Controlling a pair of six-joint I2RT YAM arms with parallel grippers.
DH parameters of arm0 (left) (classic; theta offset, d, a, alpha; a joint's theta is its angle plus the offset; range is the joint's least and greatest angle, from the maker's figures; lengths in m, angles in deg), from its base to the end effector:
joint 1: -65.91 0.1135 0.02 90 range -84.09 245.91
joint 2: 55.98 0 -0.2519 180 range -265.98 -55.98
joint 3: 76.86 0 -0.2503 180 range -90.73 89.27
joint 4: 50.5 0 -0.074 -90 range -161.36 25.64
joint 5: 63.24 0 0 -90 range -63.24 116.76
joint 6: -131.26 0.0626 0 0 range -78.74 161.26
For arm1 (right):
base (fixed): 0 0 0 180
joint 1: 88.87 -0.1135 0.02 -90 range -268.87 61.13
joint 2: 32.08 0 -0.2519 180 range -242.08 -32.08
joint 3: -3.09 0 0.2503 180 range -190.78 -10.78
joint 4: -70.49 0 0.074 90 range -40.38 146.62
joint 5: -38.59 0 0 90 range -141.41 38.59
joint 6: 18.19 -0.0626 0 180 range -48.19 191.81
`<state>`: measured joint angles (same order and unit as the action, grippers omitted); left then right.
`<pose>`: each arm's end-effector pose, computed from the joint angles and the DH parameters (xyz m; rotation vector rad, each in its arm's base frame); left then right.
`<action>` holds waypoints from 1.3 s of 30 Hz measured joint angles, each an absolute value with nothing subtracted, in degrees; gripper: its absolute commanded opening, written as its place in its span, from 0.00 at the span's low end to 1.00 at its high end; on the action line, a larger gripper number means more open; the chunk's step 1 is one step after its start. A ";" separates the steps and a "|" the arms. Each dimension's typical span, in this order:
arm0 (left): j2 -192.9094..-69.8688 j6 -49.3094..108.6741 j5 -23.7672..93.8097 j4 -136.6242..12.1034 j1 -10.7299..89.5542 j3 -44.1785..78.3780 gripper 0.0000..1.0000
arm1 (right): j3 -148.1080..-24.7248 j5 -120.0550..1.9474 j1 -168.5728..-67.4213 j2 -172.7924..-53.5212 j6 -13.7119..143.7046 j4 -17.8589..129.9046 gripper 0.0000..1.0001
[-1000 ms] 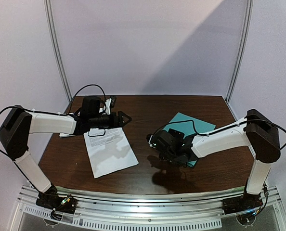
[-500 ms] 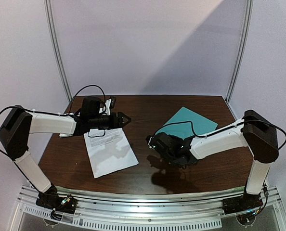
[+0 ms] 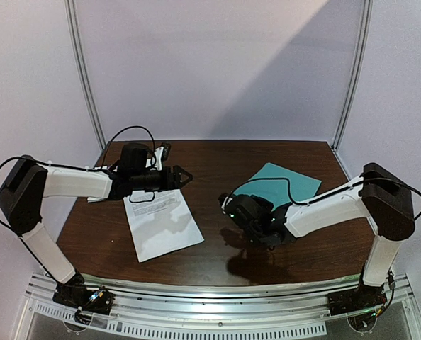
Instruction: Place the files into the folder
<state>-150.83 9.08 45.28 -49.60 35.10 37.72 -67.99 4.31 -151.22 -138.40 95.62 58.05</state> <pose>0.3131 -0.2099 0.1778 0.1860 2.1916 -0.9844 0.2170 0.3027 0.1300 -1.0902 1.7778 -0.7584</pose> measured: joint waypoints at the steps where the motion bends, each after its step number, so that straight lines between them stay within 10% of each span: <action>1: -150.72 9.08 45.26 -49.58 35.10 37.78 0.75 | -67.23 4.90 -151.22 -137.94 96.04 59.51 0.00; 39: -145.61 10.19 43.12 -48.40 35.06 42.66 0.75 | -50.59 1.40 -152.51 -119.43 93.00 97.30 0.00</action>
<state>-145.61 10.19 43.12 -48.40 35.06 42.66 -50.59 1.40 -152.51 -119.43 93.00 97.30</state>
